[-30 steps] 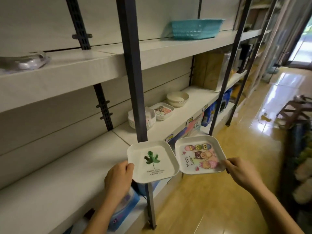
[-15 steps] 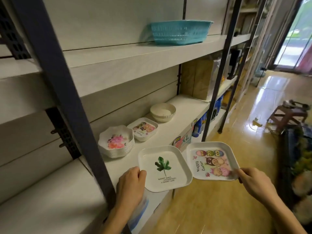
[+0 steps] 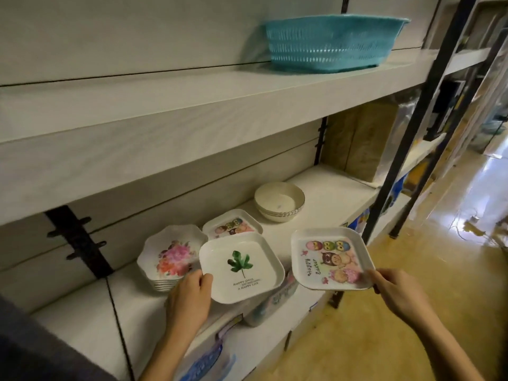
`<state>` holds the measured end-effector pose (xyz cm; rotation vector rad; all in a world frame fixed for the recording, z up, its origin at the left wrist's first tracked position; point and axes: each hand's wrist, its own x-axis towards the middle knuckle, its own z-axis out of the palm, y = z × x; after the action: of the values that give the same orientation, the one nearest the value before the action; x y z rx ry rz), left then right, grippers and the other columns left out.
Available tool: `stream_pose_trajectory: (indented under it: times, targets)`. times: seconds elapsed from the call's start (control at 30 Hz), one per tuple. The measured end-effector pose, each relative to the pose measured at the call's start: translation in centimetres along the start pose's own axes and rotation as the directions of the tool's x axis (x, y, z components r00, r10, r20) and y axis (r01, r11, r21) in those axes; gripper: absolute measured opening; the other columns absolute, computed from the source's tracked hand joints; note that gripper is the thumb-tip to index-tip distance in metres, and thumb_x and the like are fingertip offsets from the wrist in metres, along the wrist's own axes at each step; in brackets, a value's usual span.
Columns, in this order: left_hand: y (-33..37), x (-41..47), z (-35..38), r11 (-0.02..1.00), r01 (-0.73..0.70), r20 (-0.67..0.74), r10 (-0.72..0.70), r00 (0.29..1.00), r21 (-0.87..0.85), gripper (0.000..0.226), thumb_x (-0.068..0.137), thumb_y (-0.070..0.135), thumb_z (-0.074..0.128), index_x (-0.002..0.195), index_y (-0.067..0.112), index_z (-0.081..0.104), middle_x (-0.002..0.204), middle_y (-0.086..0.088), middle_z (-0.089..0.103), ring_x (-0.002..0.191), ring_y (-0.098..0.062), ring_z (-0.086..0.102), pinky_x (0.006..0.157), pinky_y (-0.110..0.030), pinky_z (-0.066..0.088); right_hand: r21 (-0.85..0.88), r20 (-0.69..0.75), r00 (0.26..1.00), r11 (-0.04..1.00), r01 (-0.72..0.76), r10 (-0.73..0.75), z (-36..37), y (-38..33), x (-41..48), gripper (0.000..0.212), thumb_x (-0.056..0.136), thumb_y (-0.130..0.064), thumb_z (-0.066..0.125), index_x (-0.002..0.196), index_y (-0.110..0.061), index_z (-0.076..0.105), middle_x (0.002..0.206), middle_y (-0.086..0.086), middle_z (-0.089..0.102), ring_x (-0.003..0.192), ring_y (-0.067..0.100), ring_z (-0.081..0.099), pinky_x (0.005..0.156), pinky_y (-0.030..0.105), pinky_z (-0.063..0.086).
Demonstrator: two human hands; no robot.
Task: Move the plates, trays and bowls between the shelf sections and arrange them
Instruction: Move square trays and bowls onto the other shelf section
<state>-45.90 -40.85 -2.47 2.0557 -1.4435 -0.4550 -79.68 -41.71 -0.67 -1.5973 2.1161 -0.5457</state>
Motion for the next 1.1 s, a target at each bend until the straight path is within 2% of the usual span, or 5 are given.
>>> stream_pose_trajectory:
  times: [0.27,0.4,0.67,0.9,1.1]
  targets:
    - [3.1,4.7,3.9,0.982,0.186,-0.117,-0.189,0.975,-0.037,0.043,0.093,0.014,0.044,0.052,0.02,0.033,0.052,0.003,0.038,0.05,-0.008,0.033,0.046,-0.024,0.023,-0.003,0.2,0.967,0.986,0.165,-0.161,-0.9,-3.0,12.8,0.036,0.095,-0.036,0.043,0.087,-0.013,0.069,0.071,0.0,0.063,0.067,0.016,0.059,0.063,0.031,0.05]
    - [4.2,7.3,5.4,0.962,0.271,-0.181,-0.261,0.948,0.037,0.044,0.093,0.016,0.043,0.051,0.02,0.03,0.052,0.003,0.035,0.049,-0.008,0.03,0.047,-0.025,0.022,0.085,0.288,0.92,0.964,0.252,-0.266,-1.3,-4.3,17.6,0.032,0.095,-0.033,0.044,0.093,-0.012,0.067,0.077,0.004,0.064,0.069,0.015,0.059,0.056,0.023,0.042]
    - [4.7,10.9,7.6,0.892,0.421,-0.228,-0.381,0.896,0.164,0.03,0.095,0.019,0.038,0.068,0.008,0.045,0.071,-0.009,0.049,0.066,-0.022,0.044,0.059,-0.029,0.03,0.025,0.313,0.867,0.916,0.399,-0.387,-0.8,-5.8,23.4,0.043,0.095,-0.028,0.044,0.053,-0.02,0.048,0.055,-0.001,0.053,0.055,0.014,0.048,0.053,0.027,0.035]
    - [5.1,12.3,8.3,0.835,0.506,-0.304,-0.435,0.848,0.218,0.038,0.098,0.025,0.036,0.091,0.003,0.066,0.08,-0.011,0.062,0.072,-0.019,0.05,0.063,-0.029,0.036,0.017,0.347,0.829,0.887,0.462,-0.438,0.4,-6.9,25.5,0.044,0.094,-0.03,0.044,0.052,-0.019,0.047,0.056,-0.001,0.053,0.057,0.014,0.048,0.054,0.027,0.035]
    - [5.7,10.9,8.2,0.839,0.463,-0.361,-0.353,0.863,0.287,0.036,0.098,0.027,0.036,0.089,0.007,0.064,0.068,0.0,0.047,0.066,-0.012,0.045,0.057,-0.02,0.029,0.023,0.372,0.795,0.861,0.508,-0.479,2.1,-8.5,26.0,0.045,0.093,-0.033,0.044,0.05,-0.023,0.047,0.057,-0.004,0.054,0.061,0.02,0.05,0.055,0.029,0.036]
